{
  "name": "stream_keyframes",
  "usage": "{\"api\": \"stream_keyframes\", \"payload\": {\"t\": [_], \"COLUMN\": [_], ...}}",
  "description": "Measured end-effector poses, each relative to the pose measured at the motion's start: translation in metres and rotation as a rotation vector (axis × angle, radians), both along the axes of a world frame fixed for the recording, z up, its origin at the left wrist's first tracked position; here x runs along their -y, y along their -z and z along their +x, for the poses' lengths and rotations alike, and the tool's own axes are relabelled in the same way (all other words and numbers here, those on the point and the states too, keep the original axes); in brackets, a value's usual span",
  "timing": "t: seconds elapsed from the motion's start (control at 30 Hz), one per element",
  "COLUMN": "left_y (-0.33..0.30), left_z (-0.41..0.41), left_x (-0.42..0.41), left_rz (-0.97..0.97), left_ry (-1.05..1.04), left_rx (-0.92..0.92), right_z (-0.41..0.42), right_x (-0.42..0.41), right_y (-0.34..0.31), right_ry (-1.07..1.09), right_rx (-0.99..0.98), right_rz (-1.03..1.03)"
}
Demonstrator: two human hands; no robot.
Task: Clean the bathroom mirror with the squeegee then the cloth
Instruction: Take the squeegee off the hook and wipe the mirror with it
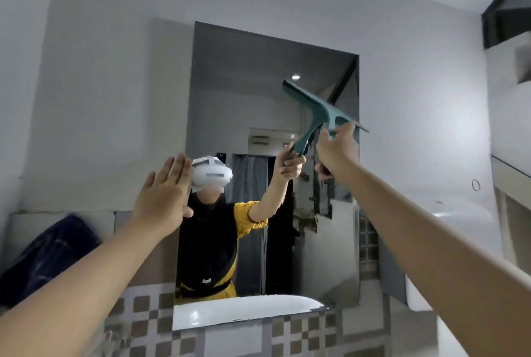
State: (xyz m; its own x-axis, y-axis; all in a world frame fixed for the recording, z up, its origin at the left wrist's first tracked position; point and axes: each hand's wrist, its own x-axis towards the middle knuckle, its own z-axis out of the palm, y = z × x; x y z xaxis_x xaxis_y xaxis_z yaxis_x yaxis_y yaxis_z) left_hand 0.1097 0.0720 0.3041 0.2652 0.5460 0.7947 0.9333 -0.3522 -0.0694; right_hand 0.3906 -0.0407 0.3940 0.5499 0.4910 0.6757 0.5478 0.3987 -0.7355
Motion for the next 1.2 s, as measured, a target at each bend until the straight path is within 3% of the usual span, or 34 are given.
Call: {"api": "stream_keyframes", "payload": {"t": [0.13,0.3,0.77,0.97,1.2], "left_y": [0.001,0.001,0.008,0.026,0.035], "left_z": [-0.002,-0.005,-0.016,-0.024,-0.024], "left_x": [0.000,-0.001,-0.003,-0.003,-0.004], "left_rz": [0.005,0.013,0.073,0.059,0.062], "left_ry": [0.033,0.042,0.143,0.174,0.172], "left_rx": [0.014,-0.009,-0.031,-0.037,-0.014], "right_z": [-0.045,-0.087,-0.186,-0.217,-0.200], "right_x": [-0.010,-0.016,-0.023,-0.030,-0.031], "right_y": [-0.002,0.005,0.033,0.041,0.069], "right_ry": [-0.044,-0.066,-0.195,-0.245,-0.109], "right_rx": [-0.207,-0.291,-0.263,-0.182,0.041], "right_rz": [0.034,0.080,0.175,0.175,0.167]}}
